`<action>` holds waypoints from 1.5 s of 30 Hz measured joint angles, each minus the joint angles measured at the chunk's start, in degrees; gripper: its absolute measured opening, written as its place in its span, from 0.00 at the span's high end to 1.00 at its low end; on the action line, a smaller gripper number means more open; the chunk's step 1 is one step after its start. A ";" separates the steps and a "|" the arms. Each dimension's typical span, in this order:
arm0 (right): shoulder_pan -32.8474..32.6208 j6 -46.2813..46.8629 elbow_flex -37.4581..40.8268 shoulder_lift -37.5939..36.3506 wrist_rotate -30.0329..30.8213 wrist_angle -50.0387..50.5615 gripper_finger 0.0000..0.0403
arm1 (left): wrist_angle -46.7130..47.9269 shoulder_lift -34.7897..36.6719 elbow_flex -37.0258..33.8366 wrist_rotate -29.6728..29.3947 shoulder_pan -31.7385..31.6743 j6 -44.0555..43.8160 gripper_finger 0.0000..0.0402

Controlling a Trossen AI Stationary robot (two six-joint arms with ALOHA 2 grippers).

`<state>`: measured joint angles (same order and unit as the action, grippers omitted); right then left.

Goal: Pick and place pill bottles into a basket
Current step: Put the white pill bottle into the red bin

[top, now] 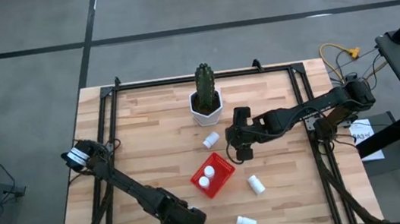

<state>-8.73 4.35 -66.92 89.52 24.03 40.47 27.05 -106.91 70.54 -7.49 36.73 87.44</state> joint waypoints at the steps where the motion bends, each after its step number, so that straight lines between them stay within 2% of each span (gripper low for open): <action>1: 0.00 0.02 0.00 0.00 0.00 0.00 0.46 | 0.11 0.00 -0.02 0.01 0.01 0.01 0.50; 15: 0.00 0.21 0.00 0.00 0.03 -0.02 0.46 | 0.43 -3.59 0.09 0.95 0.09 -0.14 0.50; 19: 0.00 0.18 0.04 0.00 0.02 0.02 0.46 | 0.89 -3.45 0.57 0.79 0.07 -2.77 0.50; 22: 0.00 0.01 0.04 0.00 0.03 -0.01 0.46 | 1.40 -3.54 1.11 0.79 0.00 -4.60 0.53; 25: 0.00 0.05 0.07 0.00 0.03 -0.01 0.46 | 0.87 -3.57 1.24 0.77 0.02 -4.71 0.63; 32: 0.00 0.13 0.07 0.00 0.03 -0.03 0.46 | 0.85 -3.66 2.28 0.57 0.02 -8.53 0.63; 40: 0.00 -1.80 -0.05 0.00 0.16 -0.06 0.46 | 0.93 2.78 2.60 -7.82 0.07 -13.26 0.63; 45: 0.00 -1.93 -0.26 -0.11 0.18 -0.08 0.46 | 1.01 9.27 2.51 -11.10 -0.11 -22.36 0.64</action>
<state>-8.73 2.42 -67.18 89.41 24.21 40.40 28.07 -97.65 73.06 -18.59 36.62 65.07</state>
